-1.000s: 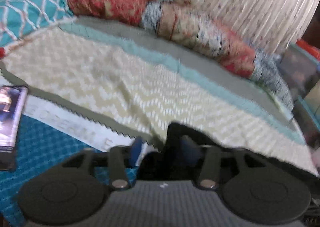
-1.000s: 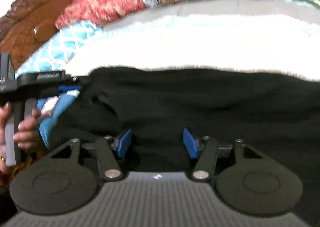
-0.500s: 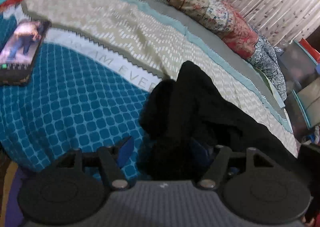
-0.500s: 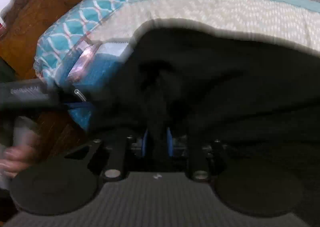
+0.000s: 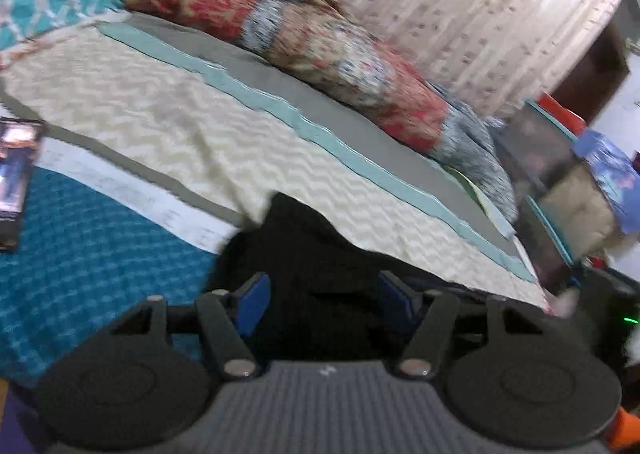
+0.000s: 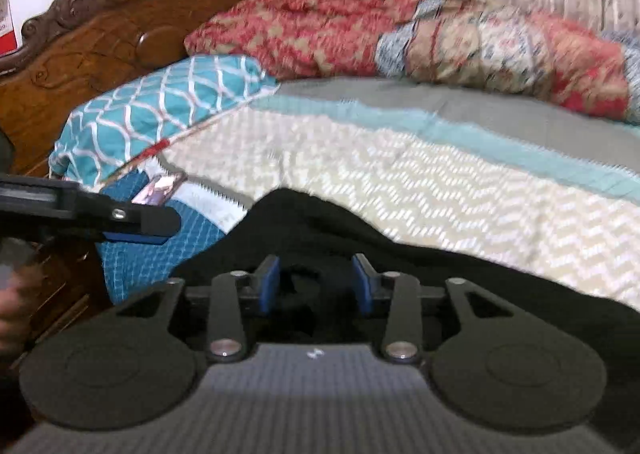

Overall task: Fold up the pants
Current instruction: 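Grasp the folded black pants with the left tool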

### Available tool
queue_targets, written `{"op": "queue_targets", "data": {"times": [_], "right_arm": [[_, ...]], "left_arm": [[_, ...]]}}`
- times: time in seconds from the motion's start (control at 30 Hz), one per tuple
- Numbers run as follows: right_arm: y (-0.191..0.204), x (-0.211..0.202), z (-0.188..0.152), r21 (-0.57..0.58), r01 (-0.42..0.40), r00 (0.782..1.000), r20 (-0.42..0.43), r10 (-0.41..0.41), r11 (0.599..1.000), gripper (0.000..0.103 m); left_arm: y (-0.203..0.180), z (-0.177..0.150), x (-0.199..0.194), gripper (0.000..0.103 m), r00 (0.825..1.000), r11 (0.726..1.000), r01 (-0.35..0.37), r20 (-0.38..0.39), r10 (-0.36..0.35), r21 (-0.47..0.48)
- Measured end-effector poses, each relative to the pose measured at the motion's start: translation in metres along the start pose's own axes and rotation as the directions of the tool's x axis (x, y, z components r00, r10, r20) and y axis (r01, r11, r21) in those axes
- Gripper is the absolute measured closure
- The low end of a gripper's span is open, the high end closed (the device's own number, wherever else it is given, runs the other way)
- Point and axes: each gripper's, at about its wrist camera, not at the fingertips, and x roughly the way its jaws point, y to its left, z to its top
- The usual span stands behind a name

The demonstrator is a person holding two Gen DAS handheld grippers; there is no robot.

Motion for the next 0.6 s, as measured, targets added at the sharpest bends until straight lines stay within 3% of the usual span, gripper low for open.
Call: {"op": "queue_targets", "data": {"times": [0.03,0.07,0.1,0.17,0.33,0.4,0.43,0.47,0.5,0.53,0.6], "right_arm": [[0.003,0.014,-0.005,-0.025,0.029,0.999,-0.033,-0.029,0.999,0.062],[0.008,0.031,-0.012,-0.096,0.101,0.992,-0.071,-0.108,0.99,0.08],[0.016,0.048,-0.022,-0.213,0.201,0.971,-0.086,-0.223,0.956,0.097],[0.032,0.059,-0.046,-0.401,0.314,0.937,-0.018,-0.35,0.861,0.097],[0.067,0.031,-0.07,-0.586,0.407,0.909,0.182,-0.375,0.701,0.097],[0.074,0.031,-0.081,-0.641,0.371,0.921,0.161,-0.355,0.672,0.097],[0.074,0.035,-0.091,-0.673,0.329,0.93,0.11,-0.35,0.663,0.097],[0.075,0.042,-0.102,-0.704,0.314,0.929,0.089,-0.36,0.637,0.095],[0.076,0.041,-0.11,-0.717,0.34,0.923,0.129,-0.364,0.609,0.095],[0.076,0.039,-0.11,-0.713,0.343,0.921,0.128,-0.367,0.612,0.095],[0.067,0.033,-0.096,-0.649,0.315,0.933,0.077,-0.352,0.693,0.094]], "left_arm": [[-0.003,-0.002,0.006,0.047,0.999,1.0,0.025,-0.024,-0.025,-0.003],[-0.005,-0.004,0.01,0.049,0.998,0.999,0.043,-0.042,-0.043,-0.006],[-0.008,-0.007,0.016,0.049,0.997,0.998,0.054,-0.061,-0.055,-0.007],[-0.011,-0.01,0.021,0.049,0.996,0.999,0.041,-0.076,-0.041,0.001],[0.009,-0.011,0.013,0.049,0.998,0.999,-0.026,-0.056,0.023,-0.042],[0.021,-0.012,0.011,0.049,0.997,0.996,-0.053,-0.058,0.049,-0.078],[0.027,-0.013,0.01,0.049,0.996,0.993,-0.066,-0.061,0.06,-0.097],[0.031,-0.014,0.009,0.049,0.995,0.99,-0.082,-0.064,0.075,-0.111],[0.034,-0.015,0.008,0.049,0.994,0.988,-0.095,-0.068,0.087,-0.119],[0.036,-0.016,0.007,0.049,0.993,0.987,-0.102,-0.069,0.094,-0.123],[0.039,-0.017,0.004,0.048,0.993,0.986,-0.107,-0.068,0.099,-0.128]]}}
